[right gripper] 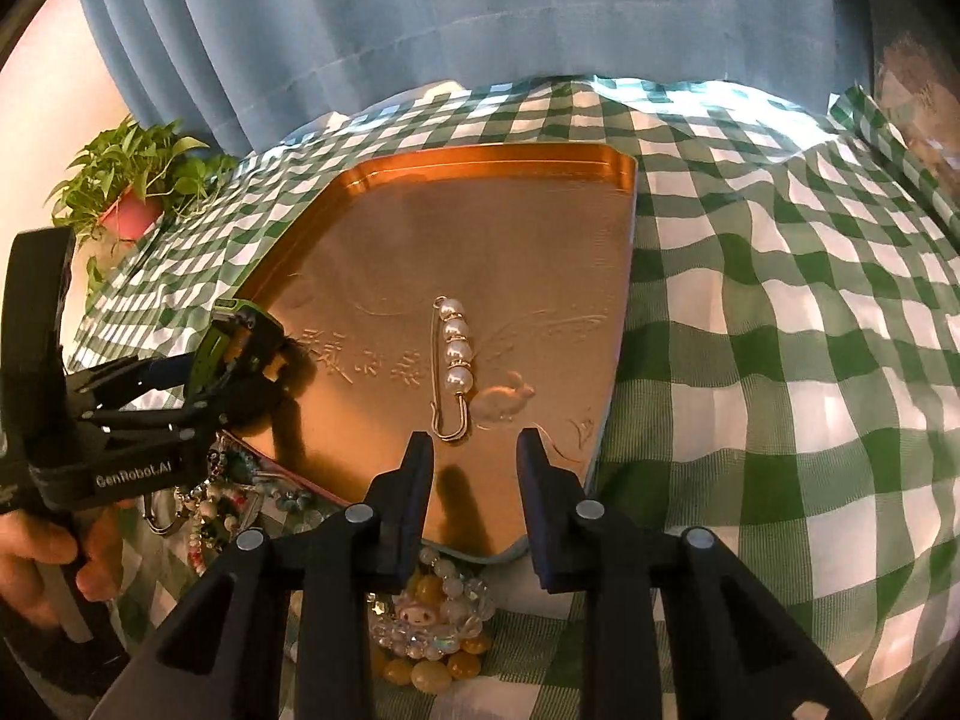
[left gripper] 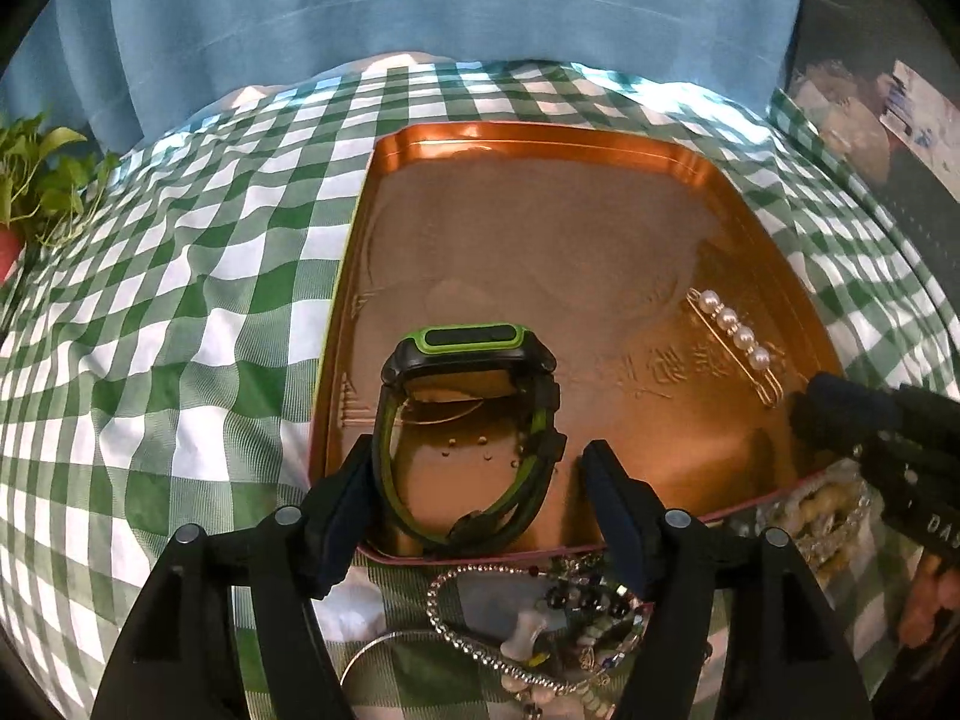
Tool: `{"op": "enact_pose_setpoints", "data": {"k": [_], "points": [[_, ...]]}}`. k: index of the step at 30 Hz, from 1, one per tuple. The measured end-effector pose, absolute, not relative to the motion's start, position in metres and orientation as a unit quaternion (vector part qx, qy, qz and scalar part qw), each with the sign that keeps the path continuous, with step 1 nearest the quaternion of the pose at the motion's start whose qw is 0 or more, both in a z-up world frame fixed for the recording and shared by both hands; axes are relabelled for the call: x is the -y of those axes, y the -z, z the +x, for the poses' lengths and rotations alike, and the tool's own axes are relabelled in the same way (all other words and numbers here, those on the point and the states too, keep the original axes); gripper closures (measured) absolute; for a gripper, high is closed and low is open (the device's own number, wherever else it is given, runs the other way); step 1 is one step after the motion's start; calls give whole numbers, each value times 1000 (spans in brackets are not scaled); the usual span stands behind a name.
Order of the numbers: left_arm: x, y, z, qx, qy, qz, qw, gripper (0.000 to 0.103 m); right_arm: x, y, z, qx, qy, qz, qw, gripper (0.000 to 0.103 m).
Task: Organize jewelry
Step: 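Open both grippers and withdraw them from the tray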
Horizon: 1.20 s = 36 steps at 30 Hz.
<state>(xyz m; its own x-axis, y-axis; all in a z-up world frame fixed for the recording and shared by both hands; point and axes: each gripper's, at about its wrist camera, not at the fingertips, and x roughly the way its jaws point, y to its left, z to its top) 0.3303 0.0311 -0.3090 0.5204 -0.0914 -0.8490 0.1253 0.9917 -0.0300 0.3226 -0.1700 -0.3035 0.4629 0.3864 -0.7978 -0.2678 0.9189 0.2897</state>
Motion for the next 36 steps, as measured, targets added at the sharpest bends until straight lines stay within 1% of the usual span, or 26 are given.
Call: {"op": "enact_pose_setpoints", "data": {"k": [2,3,5,7,9,10,11,12,13,14,15,16,18,22,27,31,34,36], "points": [[-33,308,330,-488,61,13,871,34,168,303,320,-479,-192,54,855,79],[-32,308,332,-489,60,12,870,32,168,303,323,-478,-191,50,856,79],[-33,307,333,-488,59,1,871,30,164,303,325,-474,-189,32,859,78],[-39,298,335,-481,48,-17,875,30,161,301,327,-471,-189,14,861,76],[-42,281,332,-462,54,-27,885,29,164,296,328,-468,-187,28,863,72],[-45,266,327,-443,59,-34,894,28,169,291,329,-472,-179,42,862,70],[-48,257,322,-434,60,-37,898,22,173,286,329,-471,-174,53,863,69],[-52,245,312,-421,60,-42,904,16,180,276,325,-464,-172,75,866,65],[-56,238,299,-411,57,-47,909,13,186,269,322,-459,-171,89,867,59],[-59,233,289,-404,55,-49,912,11,194,258,313,-449,-168,103,871,56],[-64,228,273,-398,55,-51,915,10,199,251,305,-441,-162,107,876,50],[-69,227,260,-399,53,-50,914,10,203,245,296,-432,-153,107,882,47],[-77,227,237,-409,40,-47,911,9,210,237,269,-416,-134,95,894,46],[-92,239,198,-413,17,-41,910,9,213,244,225,-420,-137,97,892,45],[-99,240,155,-380,22,-38,924,9,204,246,169,-422,-120,75,895,45],[-97,250,148,-374,46,-62,924,9,196,230,123,-393,-120,69,909,45],[-94,262,154,-385,60,-79,918,9,185,225,107,-379,-136,48,914,45],[-92,270,158,-380,56,-70,920,9,182,225,101,-360,-153,38,920,45]]}}
